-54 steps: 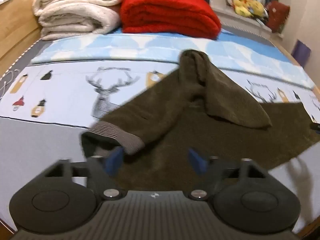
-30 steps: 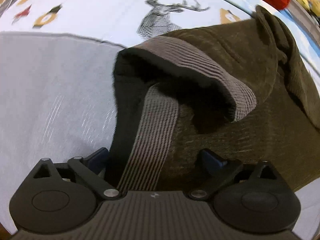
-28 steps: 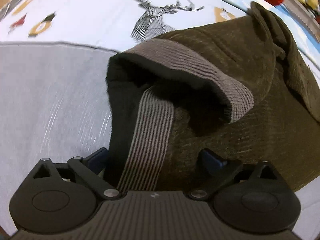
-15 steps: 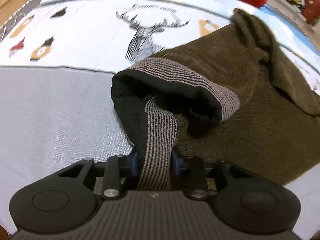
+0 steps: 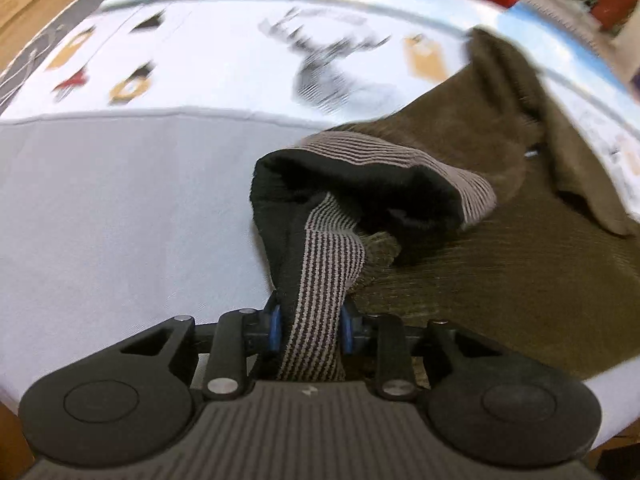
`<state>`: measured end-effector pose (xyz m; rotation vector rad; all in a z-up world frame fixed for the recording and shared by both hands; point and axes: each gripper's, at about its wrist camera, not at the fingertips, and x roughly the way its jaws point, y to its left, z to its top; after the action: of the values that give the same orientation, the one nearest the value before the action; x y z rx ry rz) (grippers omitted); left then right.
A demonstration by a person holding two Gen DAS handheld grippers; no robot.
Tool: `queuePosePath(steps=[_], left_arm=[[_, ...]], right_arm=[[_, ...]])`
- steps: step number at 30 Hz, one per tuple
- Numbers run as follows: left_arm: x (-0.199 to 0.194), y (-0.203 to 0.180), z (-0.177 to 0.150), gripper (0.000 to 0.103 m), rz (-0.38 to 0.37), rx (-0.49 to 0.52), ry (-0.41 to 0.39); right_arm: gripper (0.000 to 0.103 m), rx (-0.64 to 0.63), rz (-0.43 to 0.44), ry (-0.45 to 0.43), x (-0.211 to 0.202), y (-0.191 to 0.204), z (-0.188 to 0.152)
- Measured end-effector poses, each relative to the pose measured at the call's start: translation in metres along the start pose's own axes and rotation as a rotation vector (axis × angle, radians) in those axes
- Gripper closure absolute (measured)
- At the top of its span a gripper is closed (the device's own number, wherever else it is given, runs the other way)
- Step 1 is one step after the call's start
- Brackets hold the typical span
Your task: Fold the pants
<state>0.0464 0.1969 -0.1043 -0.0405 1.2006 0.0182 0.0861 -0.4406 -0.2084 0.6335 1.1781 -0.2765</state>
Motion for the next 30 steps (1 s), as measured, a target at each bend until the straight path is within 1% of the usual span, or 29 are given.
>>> queuePosePath(steps=[1, 2, 3, 4, 5, 6, 7, 8, 9, 11, 13, 14, 15, 16, 17, 18, 19, 20, 22, 23, 25, 26, 27, 28, 29, 30], left_arm=[[0.003, 0.004, 0.0, 0.07, 0.012, -0.011, 0.02], [0.006, 0.006, 0.0, 0.065, 0.015, -0.02, 0.039], [0.008, 0.007, 0.002, 0.057, 0.014, -0.025, 0.054], [0.01, 0.007, 0.003, 0.057, 0.019, -0.026, 0.064], [0.011, 0.005, 0.005, 0.053, 0.024, -0.024, 0.072], [0.013, 0.002, 0.006, 0.046, 0.029, -0.021, 0.08], [0.016, 0.0, 0.007, 0.041, 0.031, -0.019, 0.089], [0.019, -0.002, 0.008, 0.035, 0.029, -0.015, 0.099], [0.021, -0.004, 0.009, 0.032, 0.027, -0.007, 0.106], [0.025, -0.008, 0.009, 0.031, 0.041, 0.017, 0.115], [0.03, -0.014, 0.006, 0.031, 0.062, 0.036, 0.131], [0.033, -0.016, 0.005, 0.034, 0.076, 0.049, 0.139], [0.036, -0.017, 0.003, 0.043, 0.091, 0.063, 0.141], [0.036, -0.018, 0.003, 0.049, 0.109, 0.075, 0.137], [0.036, -0.016, 0.003, 0.057, 0.112, 0.069, 0.133], [0.034, -0.014, 0.003, 0.063, 0.103, 0.054, 0.129], [0.031, -0.014, 0.003, 0.064, 0.095, 0.051, 0.122], [0.028, -0.015, 0.003, 0.067, 0.087, 0.055, 0.114], [0.023, -0.019, 0.001, 0.067, 0.064, 0.082, 0.107], [0.024, -0.021, -0.001, 0.067, 0.061, 0.1, 0.116], [0.029, -0.024, -0.003, 0.065, 0.065, 0.129, 0.136], [0.029, -0.024, -0.003, 0.061, 0.068, 0.13, 0.138], [0.029, -0.022, -0.003, 0.057, 0.067, 0.114, 0.143], [0.028, -0.018, -0.002, 0.056, 0.061, 0.09, 0.146], [0.025, -0.014, 0.0, 0.052, 0.054, 0.062, 0.143], [0.021, -0.01, 0.002, 0.049, 0.055, 0.038, 0.129]], right_arm=[[0.087, -0.023, 0.027, 0.046, 0.001, -0.001, -0.005], [0.081, -0.038, 0.044, 0.061, 0.0, -0.001, -0.009], [0.075, -0.037, 0.05, 0.053, -0.003, -0.004, -0.012], [0.072, -0.014, 0.042, 0.039, -0.006, -0.012, -0.011], [0.068, 0.023, 0.024, 0.028, -0.009, -0.021, -0.009], [0.065, 0.074, 0.004, 0.014, -0.011, -0.032, -0.008], [0.064, 0.136, -0.011, 0.001, -0.013, -0.044, -0.006], [0.064, 0.194, -0.01, -0.016, -0.014, -0.052, -0.006], [0.064, 0.256, -0.003, -0.035, -0.017, -0.061, -0.006], [0.064, 0.343, 0.002, -0.074, -0.022, -0.069, -0.006], [0.066, 0.364, -0.034, -0.105, -0.027, -0.067, -0.008], [0.07, 0.353, -0.055, -0.114, -0.028, -0.063, -0.01], [0.084, 0.343, -0.079, -0.12, -0.03, -0.06, -0.009], [0.088, 0.336, -0.107, -0.13, -0.032, -0.059, -0.01], [0.092, 0.338, -0.119, -0.143, -0.035, -0.056, -0.009], [0.093, 0.35, -0.126, -0.164, -0.042, -0.06, -0.012], [0.093, 0.36, -0.139, -0.188, -0.054, -0.072, -0.013], [0.093, 0.372, -0.153, -0.217, -0.061, -0.073, -0.021], [0.093, 0.43, -0.165, -0.263, -0.075, -0.078, -0.029], [0.093, 0.441, -0.174, -0.26, -0.078, -0.087, -0.032], [0.093, 0.447, -0.215, -0.225, -0.072, -0.084, -0.035], [0.092, 0.444, -0.227, -0.203, -0.066, -0.083, -0.034], [0.091, 0.43, -0.227, -0.183, -0.062, -0.079, -0.035], [0.091, 0.415, -0.225, -0.177, -0.062, -0.078, -0.033], [0.083, 0.412, -0.237, -0.187, -0.064, -0.076, -0.033], [0.078, 0.408, -0.262, -0.204, -0.068, -0.072, -0.033]])
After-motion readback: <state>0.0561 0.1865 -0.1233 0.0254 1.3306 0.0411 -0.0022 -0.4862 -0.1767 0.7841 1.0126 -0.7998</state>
